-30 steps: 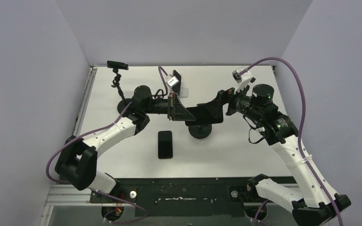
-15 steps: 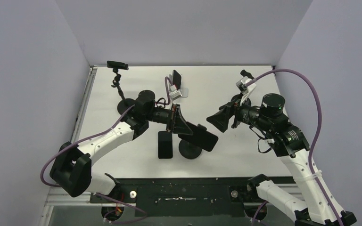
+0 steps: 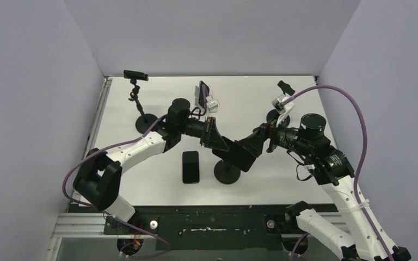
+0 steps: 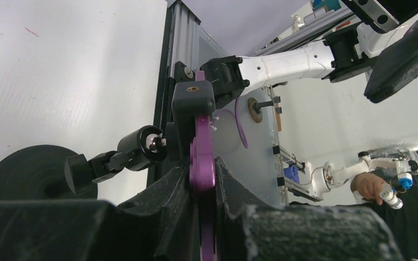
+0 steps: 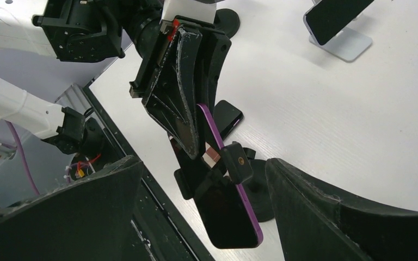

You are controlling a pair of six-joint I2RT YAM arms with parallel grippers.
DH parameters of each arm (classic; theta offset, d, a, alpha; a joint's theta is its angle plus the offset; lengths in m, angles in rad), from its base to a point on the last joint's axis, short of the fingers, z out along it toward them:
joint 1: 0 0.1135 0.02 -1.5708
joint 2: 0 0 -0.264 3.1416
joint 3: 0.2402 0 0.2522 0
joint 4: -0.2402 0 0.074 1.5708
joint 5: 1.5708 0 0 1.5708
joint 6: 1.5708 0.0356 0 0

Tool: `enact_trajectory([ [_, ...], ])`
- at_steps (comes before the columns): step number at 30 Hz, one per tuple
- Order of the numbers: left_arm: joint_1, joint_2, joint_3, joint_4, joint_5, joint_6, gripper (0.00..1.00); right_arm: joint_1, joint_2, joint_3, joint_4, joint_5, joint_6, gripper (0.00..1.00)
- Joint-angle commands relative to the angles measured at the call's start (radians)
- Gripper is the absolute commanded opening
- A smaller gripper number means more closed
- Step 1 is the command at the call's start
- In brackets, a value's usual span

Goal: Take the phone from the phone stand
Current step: Move the phone stand with the phone to the center of the board.

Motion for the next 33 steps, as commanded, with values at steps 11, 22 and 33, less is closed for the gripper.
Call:
enact_trajectory([
  [11,0.020,0.009,0.133,-0.102,-0.022,-0.031,0.03,-0.004,0.022,0.028,0.037,0.063,-0.020,0.89],
  [22,0.031,0.023,0.135,-0.192,-0.147,-0.264,0.00,-0.005,0.025,0.023,0.030,0.073,-0.007,0.89],
  [33,0.031,-0.012,0.127,-0.197,-0.175,-0.270,0.25,-0.004,0.011,0.007,0.035,0.080,-0.003,0.90],
])
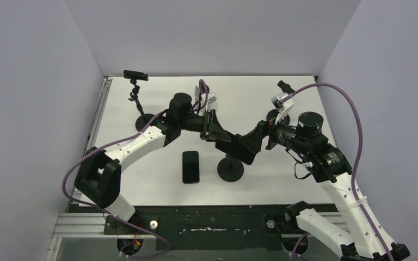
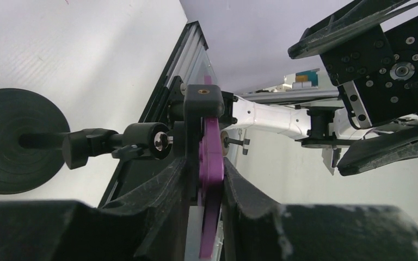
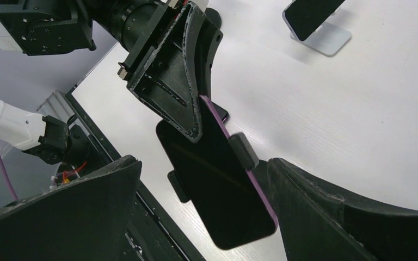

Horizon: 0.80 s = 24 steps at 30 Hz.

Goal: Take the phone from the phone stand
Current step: Move the phone stand with the phone to the center of the board.

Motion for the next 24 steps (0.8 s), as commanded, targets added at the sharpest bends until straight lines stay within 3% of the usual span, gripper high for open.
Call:
enact_trajectory([
  [1,0.010,-0.047,0.018,0.017,-0.020,-0.011,0.27,-0.004,-0.013,0.019,0.020,0.020,-0.010,0.90],
  [5,0.010,-0.049,0.027,0.017,-0.023,0.005,0.34,-0.003,0.001,0.045,-0.027,0.037,-0.046,0.90],
  [24,0.051,-0.135,-0.023,0.073,-0.063,0.036,0.40,0.006,0.024,-0.053,0.011,-0.018,-0.014,0.89],
])
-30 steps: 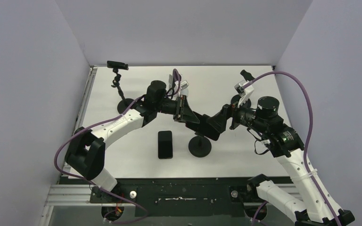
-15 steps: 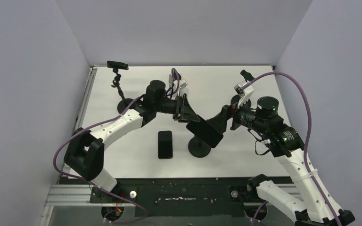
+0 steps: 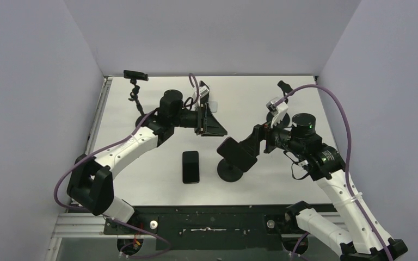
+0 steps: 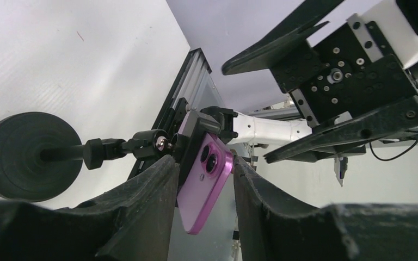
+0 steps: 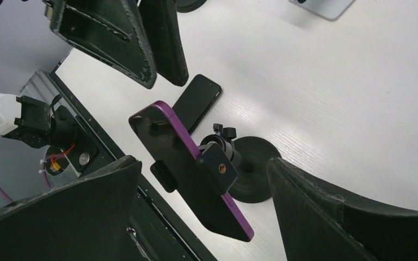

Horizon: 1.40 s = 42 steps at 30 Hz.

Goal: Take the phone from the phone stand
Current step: Move the phone stand with the phone to the center of the board, then remove the phone from the phone stand.

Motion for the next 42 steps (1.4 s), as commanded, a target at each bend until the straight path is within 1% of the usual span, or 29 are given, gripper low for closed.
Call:
enact_trajectory([
  [1,0.017,-0.081,-0.032,0.092,-0.033,0.018,0.41,0.007,0.014,-0.018,0.063,-0.035,0.027,0.89],
  [10,0.081,-0.242,-0.211,0.288,-0.166,0.026,0.57,0.030,0.054,-0.018,0.047,-0.038,-0.007,0.86],
  [13,0.081,-0.314,-0.326,0.425,-0.235,0.066,0.71,0.039,0.061,-0.023,0.049,-0.024,-0.009,0.86],
  [15,0.076,-0.362,-0.431,0.567,-0.290,0.067,0.82,0.041,0.059,-0.028,0.059,-0.009,-0.006,0.87],
  [17,0.060,-0.383,-0.501,0.672,-0.320,0.073,0.84,0.041,0.052,-0.032,0.076,0.010,0.004,0.87],
  [19,0.025,-0.384,-0.538,0.702,-0.346,0.126,0.85,0.043,0.042,-0.039,0.099,0.025,0.018,0.88],
  [22,-0.073,-0.385,-0.583,0.734,-0.416,0.261,0.84,0.043,0.025,-0.045,0.133,0.031,0.041,0.88],
  [23,-0.117,-0.382,-0.586,0.730,-0.443,0.304,0.84,0.042,0.020,-0.046,0.140,0.028,0.050,0.88],
  [25,-0.153,-0.358,-0.582,0.731,-0.477,0.357,0.82,0.044,0.003,-0.048,0.153,0.023,0.057,0.88],
  [30,-0.163,-0.293,-0.582,0.831,-0.458,0.358,0.75,0.044,-0.044,-0.054,0.165,0.023,0.069,0.88],
  [34,-0.168,-0.266,-0.575,0.856,-0.415,0.347,0.62,0.043,-0.061,-0.058,0.153,0.039,0.069,0.88],
  [36,-0.172,-0.259,-0.579,0.862,-0.401,0.342,0.57,0.043,-0.062,-0.060,0.151,0.053,0.069,0.88],
  [39,-0.176,-0.256,-0.582,0.864,-0.379,0.331,0.50,0.043,-0.058,-0.057,0.144,0.118,0.073,0.89],
  [42,-0.180,-0.254,-0.582,0.872,-0.354,0.314,0.48,0.044,-0.049,-0.042,0.141,0.189,0.087,0.93],
])
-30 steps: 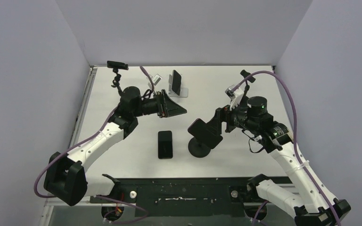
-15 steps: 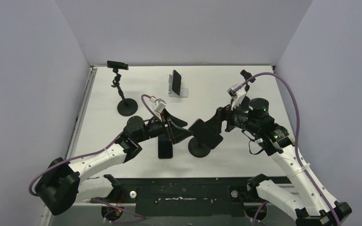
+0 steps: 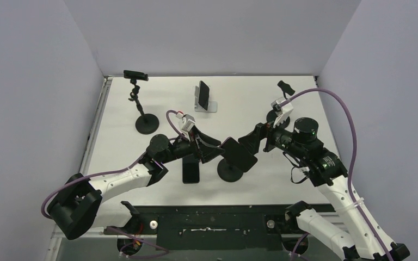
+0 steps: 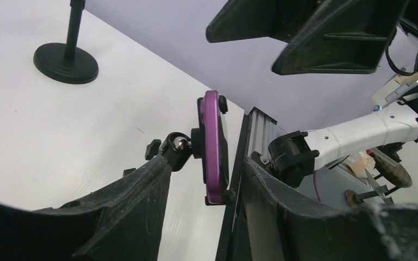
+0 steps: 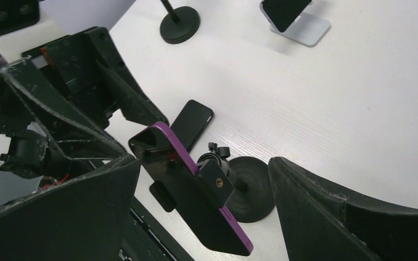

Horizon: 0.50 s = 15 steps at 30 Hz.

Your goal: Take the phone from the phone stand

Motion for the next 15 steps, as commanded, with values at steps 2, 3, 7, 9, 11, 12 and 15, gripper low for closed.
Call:
enact_trajectory([
  [2,-0.015,0.010,0.016,0.089,0.069,-0.021,0.47,0.009,0.013,0.024,0.043,0.108,0.014,0.94],
  [3,-0.017,0.016,0.018,0.092,0.083,-0.027,0.46,0.008,0.018,0.025,0.052,0.102,0.015,0.94],
  [7,-0.035,0.046,0.022,0.111,0.120,-0.054,0.39,0.008,0.033,0.030,0.080,0.083,0.018,0.94],
  [9,-0.040,0.054,0.021,0.114,0.127,-0.060,0.35,0.009,0.039,0.033,0.085,0.071,0.018,0.95],
  [11,-0.042,0.050,0.016,0.120,0.114,-0.063,0.31,0.008,0.043,0.038,0.080,0.065,0.012,0.95],
  [12,-0.042,0.046,0.017,0.121,0.107,-0.062,0.29,0.008,0.046,0.044,0.071,0.063,0.004,0.94],
  [15,-0.040,0.034,0.030,0.111,0.090,-0.061,0.22,0.008,0.054,0.062,0.030,0.080,-0.026,0.94],
])
